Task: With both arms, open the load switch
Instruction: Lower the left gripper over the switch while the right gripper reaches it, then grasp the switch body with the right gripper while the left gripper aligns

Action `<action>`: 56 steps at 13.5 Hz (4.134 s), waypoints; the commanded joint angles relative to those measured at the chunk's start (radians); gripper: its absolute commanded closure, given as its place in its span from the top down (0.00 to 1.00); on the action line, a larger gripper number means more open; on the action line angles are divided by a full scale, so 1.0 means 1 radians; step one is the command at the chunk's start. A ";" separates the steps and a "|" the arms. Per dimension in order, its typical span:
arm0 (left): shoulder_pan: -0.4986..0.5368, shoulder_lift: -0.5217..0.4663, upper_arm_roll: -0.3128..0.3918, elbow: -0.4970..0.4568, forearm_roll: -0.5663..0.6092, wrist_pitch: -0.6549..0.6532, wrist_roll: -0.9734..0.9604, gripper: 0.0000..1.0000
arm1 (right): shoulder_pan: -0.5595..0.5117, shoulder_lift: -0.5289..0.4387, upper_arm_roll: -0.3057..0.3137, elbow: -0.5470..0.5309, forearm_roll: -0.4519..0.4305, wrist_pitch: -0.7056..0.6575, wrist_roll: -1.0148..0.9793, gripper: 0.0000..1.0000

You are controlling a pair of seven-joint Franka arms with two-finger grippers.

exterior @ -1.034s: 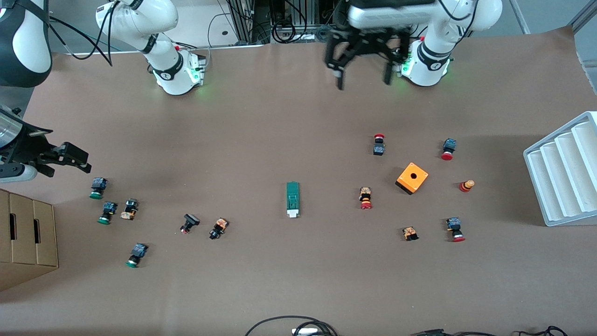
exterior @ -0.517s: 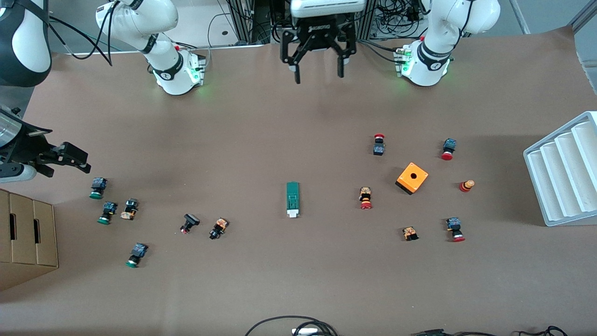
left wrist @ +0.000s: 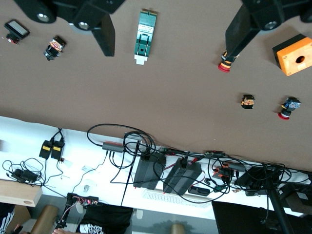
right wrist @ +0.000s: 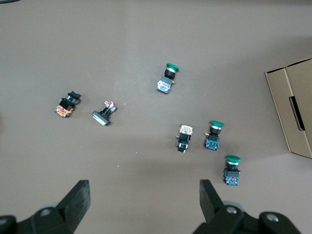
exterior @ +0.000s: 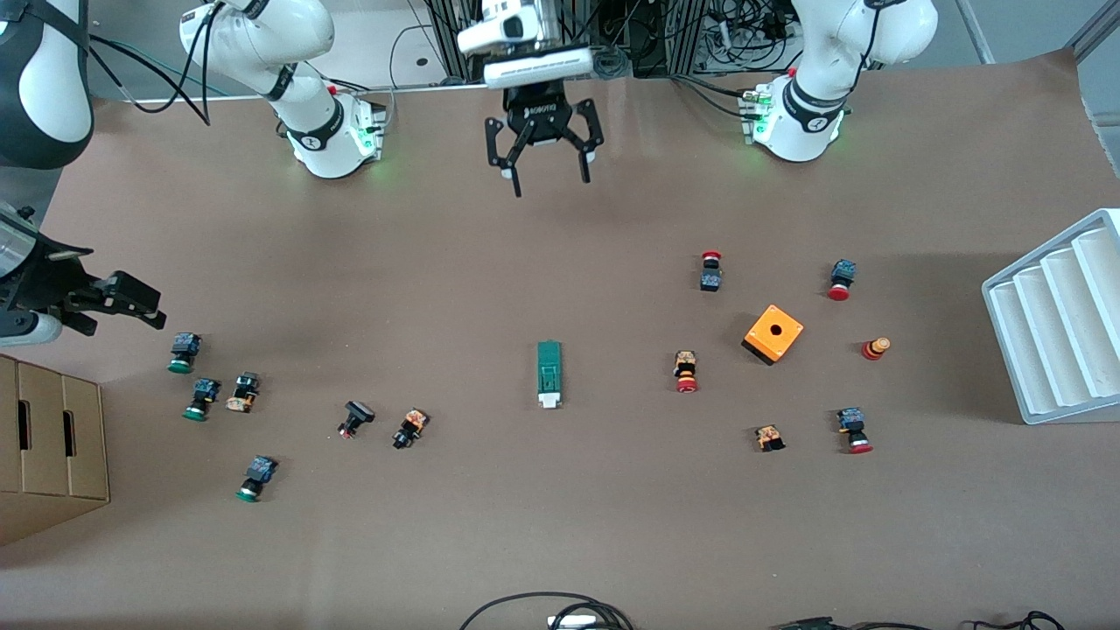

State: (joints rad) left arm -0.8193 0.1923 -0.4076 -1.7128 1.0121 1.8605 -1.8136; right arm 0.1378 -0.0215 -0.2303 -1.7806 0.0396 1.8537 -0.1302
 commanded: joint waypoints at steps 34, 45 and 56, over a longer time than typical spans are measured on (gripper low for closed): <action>0.055 0.794 -0.028 0.087 0.942 -0.119 -0.658 1.00 | 0.512 0.673 -0.058 0.426 0.301 0.022 1.263 1.00; 0.043 0.855 -0.028 0.186 0.950 -0.150 -0.592 1.00 | 0.681 0.819 -0.100 0.501 0.365 0.205 1.909 1.00; 0.029 0.935 -0.027 0.237 1.071 -0.228 -0.658 1.00 | 0.582 0.900 0.026 0.575 0.379 0.300 2.080 1.00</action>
State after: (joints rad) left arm -0.7826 1.0861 -0.4291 -1.5260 2.0538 1.6555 -2.4597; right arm 0.7666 0.8207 -0.2465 -1.2858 0.3856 2.1387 1.8818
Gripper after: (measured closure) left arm 0.000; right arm 0.000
